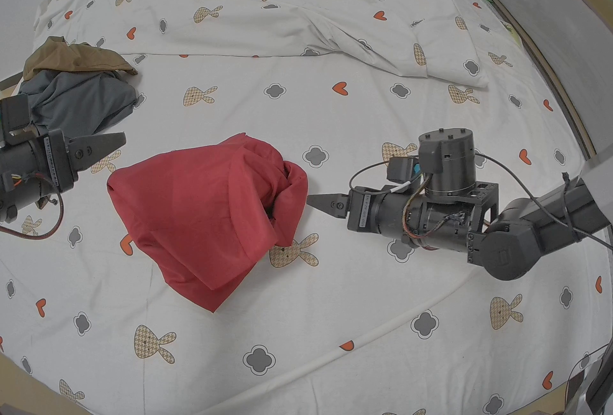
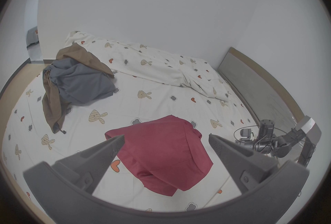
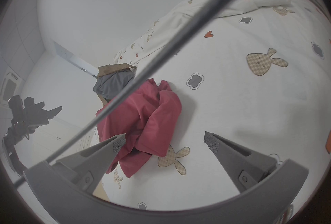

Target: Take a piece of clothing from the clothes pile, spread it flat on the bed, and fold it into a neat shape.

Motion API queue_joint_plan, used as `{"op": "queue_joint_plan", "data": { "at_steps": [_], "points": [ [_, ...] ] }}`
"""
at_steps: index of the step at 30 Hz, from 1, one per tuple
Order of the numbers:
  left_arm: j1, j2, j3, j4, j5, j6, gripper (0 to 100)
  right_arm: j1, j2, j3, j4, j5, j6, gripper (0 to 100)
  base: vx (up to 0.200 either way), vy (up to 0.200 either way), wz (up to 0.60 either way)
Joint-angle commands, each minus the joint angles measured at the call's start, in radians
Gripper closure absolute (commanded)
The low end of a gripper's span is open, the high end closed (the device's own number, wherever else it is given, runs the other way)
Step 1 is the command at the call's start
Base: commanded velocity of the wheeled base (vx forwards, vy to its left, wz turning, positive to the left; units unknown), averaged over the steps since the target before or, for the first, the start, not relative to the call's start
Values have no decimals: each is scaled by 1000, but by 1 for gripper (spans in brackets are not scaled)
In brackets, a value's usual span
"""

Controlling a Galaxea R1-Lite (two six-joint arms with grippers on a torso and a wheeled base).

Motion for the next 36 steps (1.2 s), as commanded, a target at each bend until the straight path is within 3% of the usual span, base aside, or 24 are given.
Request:
{"op": "queue_joint_plan", "data": {
  "at_steps": [1, 9, 14, 21, 34, 35, 36],
  "points": [
    [8, -64, 10, 2, 5, 2, 0, 27, 58, -45, 0, 1, 8, 0, 0, 0, 0],
    [8, -61, 17, 2, 5, 2, 0, 103, 53, -80, -1, 42, 175, 0, 0, 0, 0],
    [8, -58, 23, 0, 5, 3, 0, 121, 50, -111, -1, 51, 235, 0, 0, 0, 0],
    [7, -52, 27, 0, 5, 3, 0, 152, 53, -120, -1, 140, 334, 0, 0, 0, 0],
    [5, -51, 38, -3, 5, 3, 0, 192, 141, -169, -4, 131, 341, 0, 0, 0, 0],
    [5, -52, 38, -3, 5, 3, 0, 189, 156, -186, -6, 131, 342, 100, 0, 0, 0],
    [5, -52, 38, -3, 5, 3, 0, 189, 156, -186, -6, 131, 342, 100, 0, 0, 0]
  ]
}}
